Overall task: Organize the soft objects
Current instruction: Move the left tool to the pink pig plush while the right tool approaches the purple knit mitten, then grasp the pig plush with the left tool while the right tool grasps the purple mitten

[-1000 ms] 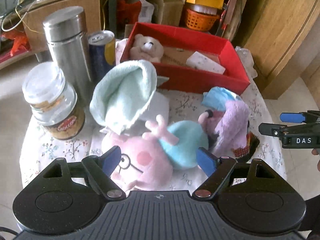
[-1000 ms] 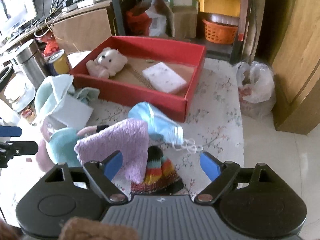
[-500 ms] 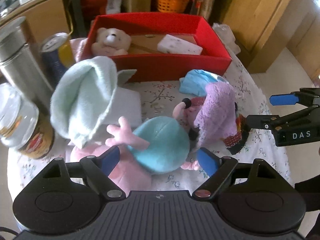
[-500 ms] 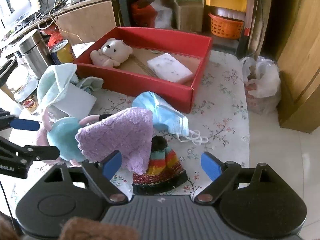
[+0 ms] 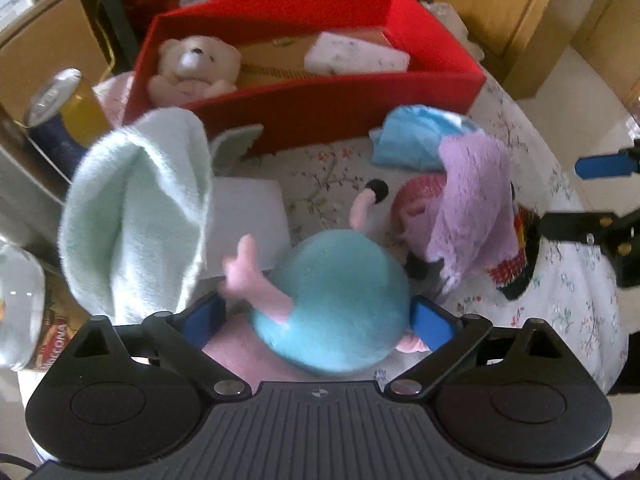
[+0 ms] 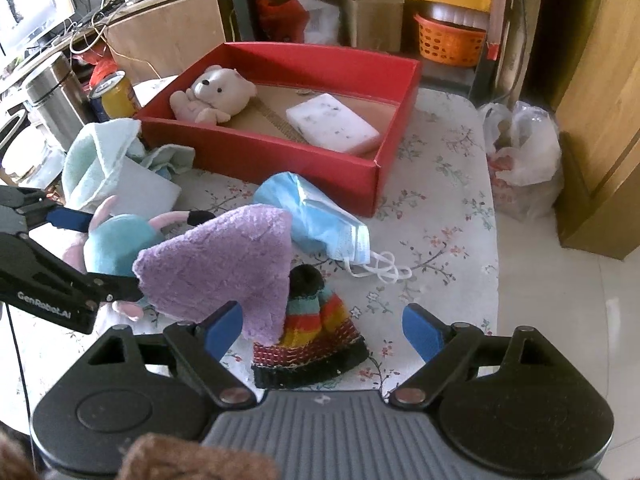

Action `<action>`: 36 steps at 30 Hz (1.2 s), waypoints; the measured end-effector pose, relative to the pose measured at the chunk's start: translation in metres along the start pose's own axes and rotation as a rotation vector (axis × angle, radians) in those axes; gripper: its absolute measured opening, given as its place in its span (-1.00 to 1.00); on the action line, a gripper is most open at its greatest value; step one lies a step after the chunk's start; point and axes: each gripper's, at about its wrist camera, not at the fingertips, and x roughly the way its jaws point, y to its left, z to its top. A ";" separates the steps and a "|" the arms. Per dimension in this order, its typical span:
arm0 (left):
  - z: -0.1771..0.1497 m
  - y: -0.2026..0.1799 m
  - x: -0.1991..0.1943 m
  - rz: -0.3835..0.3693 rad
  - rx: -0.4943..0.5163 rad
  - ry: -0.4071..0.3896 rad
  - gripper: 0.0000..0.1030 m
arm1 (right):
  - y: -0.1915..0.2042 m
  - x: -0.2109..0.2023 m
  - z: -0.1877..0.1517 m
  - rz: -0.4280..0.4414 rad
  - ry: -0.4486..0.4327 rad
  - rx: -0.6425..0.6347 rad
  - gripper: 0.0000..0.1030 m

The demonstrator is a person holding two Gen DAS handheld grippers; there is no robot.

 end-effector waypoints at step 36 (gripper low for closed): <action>-0.061 0.017 -0.002 -0.146 -0.287 0.046 0.34 | 0.057 0.041 0.034 0.174 0.036 0.067 0.22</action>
